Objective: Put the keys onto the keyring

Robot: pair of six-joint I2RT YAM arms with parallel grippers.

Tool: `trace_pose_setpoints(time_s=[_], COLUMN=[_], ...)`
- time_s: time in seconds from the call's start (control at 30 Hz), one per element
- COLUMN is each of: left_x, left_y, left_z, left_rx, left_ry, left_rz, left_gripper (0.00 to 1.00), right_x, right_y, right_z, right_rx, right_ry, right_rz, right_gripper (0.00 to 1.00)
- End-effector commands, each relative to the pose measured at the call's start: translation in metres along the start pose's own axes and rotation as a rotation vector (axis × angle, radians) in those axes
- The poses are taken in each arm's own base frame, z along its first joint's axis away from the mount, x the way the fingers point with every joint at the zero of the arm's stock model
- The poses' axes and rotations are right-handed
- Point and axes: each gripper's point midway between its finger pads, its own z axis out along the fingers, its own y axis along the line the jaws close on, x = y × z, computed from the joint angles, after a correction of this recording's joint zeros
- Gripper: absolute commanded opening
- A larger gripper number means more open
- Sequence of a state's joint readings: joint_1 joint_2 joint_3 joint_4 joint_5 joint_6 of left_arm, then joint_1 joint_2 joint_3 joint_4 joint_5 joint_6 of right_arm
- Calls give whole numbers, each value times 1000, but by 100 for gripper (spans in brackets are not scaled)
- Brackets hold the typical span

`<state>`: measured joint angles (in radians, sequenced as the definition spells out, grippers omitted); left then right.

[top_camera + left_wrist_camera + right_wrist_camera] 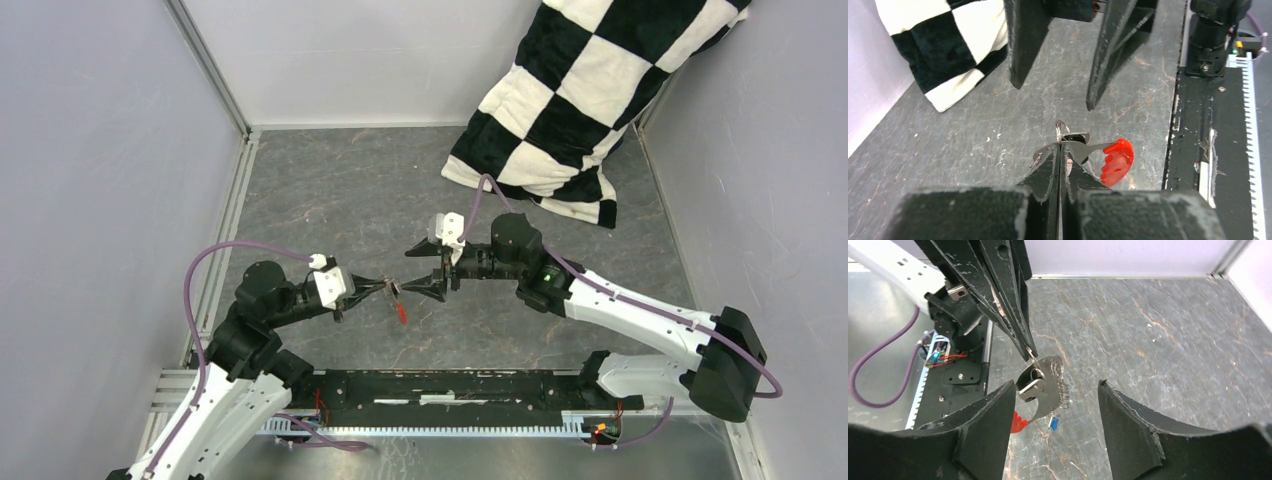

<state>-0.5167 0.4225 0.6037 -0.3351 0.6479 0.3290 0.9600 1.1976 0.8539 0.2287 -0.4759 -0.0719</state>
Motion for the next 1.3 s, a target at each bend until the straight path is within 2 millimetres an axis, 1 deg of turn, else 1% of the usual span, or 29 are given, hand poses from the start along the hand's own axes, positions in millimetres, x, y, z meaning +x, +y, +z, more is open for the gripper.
trace_pose_setpoints(time_s=[0.0, 0.1, 0.13, 0.23, 0.3, 0.43, 0.53, 0.83, 1.27], left_x=[-39, -43, -45, -47, -49, -50, -51, -49, -49], left_y=[-13, -23, -25, -27, -28, -28, -28, -27, -26], left_z=[-4, -6, -6, -7, -7, -7, -7, -7, -7], left_rx=[99, 151, 163, 178, 186, 188, 189, 186, 179], left_ry=[-114, -134, -140, -145, -150, -151, -149, -146, -146], left_rz=[106, 113, 115, 118, 120, 121, 119, 119, 122], left_gripper=[2, 2, 2, 2, 2, 2, 2, 2, 2], right_x=[-45, -49, -48, -41, -39, -39, -40, -43, -33], right_y=[17, 23, 27, 32, 37, 41, 42, 44, 45], right_z=[-12, -12, -12, -8, -7, -5, -5, -1, 2], right_rx=[-196, -266, -300, -362, -398, -428, -440, -454, -456], right_ry=[-99, -112, -108, -84, -84, -98, -105, -131, -108], right_rz=[-124, -126, -120, -95, -80, -62, -56, -13, 4], right_gripper=[66, 63, 62, 59, 55, 47, 44, 40, 38])
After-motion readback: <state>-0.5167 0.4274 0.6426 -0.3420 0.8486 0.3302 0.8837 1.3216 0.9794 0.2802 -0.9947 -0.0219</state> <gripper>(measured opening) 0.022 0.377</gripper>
